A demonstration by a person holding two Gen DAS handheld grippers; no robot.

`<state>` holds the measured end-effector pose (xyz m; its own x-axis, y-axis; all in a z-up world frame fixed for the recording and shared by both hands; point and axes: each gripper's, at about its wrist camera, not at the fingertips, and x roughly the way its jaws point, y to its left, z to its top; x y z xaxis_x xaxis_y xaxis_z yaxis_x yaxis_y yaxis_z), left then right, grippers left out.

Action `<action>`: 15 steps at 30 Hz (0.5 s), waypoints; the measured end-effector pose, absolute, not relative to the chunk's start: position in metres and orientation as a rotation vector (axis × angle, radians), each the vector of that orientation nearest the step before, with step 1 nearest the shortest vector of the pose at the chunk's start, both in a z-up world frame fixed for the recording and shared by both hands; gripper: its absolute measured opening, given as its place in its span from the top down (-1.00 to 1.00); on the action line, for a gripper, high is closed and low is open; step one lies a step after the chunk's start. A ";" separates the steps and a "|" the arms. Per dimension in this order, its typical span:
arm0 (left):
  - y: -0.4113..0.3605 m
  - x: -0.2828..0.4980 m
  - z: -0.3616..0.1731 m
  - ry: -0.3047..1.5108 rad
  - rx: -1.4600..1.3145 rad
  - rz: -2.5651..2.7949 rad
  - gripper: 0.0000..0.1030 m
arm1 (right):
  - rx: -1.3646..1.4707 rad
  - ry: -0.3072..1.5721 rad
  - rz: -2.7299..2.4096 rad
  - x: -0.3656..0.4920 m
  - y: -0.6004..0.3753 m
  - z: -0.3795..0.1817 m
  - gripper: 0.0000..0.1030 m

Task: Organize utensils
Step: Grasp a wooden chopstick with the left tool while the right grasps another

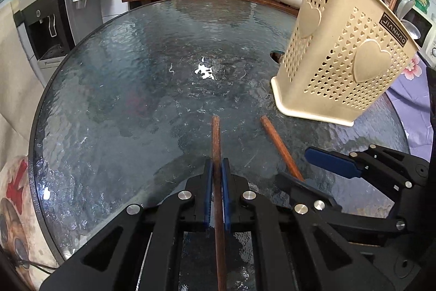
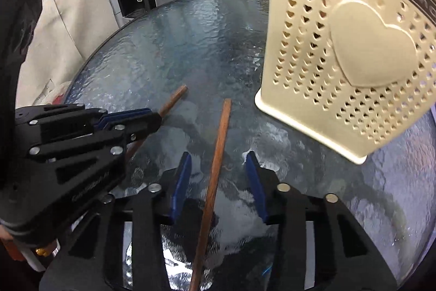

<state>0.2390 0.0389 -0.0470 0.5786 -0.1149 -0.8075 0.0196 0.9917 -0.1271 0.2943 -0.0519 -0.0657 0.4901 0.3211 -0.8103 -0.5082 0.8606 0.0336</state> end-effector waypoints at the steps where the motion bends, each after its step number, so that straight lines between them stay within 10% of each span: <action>1: 0.040 0.241 -0.047 0.953 -0.113 -0.080 0.87 | -0.227 0.930 0.507 0.295 -0.050 -0.066 0.29; 15: 0.033 0.247 -0.047 0.951 -0.053 -0.077 0.86 | -0.290 0.904 0.549 0.300 -0.038 -0.067 0.81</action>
